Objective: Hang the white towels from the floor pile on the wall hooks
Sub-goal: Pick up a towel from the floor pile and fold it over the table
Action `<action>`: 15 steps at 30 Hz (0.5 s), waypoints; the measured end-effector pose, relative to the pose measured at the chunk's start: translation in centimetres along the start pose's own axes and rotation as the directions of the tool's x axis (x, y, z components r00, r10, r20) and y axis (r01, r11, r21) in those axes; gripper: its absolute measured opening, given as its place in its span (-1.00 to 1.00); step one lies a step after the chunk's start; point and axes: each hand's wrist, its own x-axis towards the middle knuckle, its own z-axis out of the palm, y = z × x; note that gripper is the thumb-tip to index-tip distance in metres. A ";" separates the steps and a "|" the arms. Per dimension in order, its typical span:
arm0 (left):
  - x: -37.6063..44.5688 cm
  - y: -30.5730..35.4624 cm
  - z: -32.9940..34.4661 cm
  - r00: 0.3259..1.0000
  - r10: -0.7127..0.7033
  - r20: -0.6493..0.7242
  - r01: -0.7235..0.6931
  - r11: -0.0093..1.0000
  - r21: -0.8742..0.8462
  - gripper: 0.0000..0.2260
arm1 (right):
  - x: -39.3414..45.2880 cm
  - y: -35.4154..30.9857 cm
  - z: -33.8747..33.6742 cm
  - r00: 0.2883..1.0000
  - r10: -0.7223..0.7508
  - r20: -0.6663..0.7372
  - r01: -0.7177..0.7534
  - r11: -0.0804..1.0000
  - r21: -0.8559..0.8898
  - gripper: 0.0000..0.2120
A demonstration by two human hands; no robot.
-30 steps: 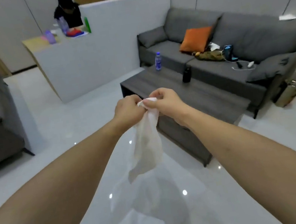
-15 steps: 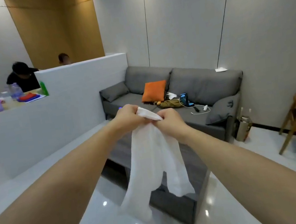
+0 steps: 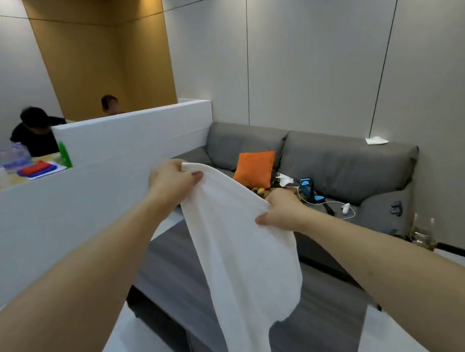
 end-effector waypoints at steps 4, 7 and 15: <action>4.7 -2.8 -0.4 0.993 -0.068 -0.099 0.072 0.997 0.039 -0.90 | 7.3 2.9 -0.2 1.000 0.012 0.015 -0.010 0.986 -0.168 -0.73; 8.0 -4.9 -0.1 0.982 -0.103 -0.159 0.121 0.987 0.104 -0.91 | 13.5 3.6 -1.0 0.997 -0.027 -0.067 0.017 0.989 -0.147 -0.74; 19.3 -3.8 -0.7 0.871 -0.129 -0.473 0.269 0.933 0.240 -0.91 | 32.7 -1.2 -4.0 0.937 -0.320 -0.136 0.315 0.947 -0.057 -0.81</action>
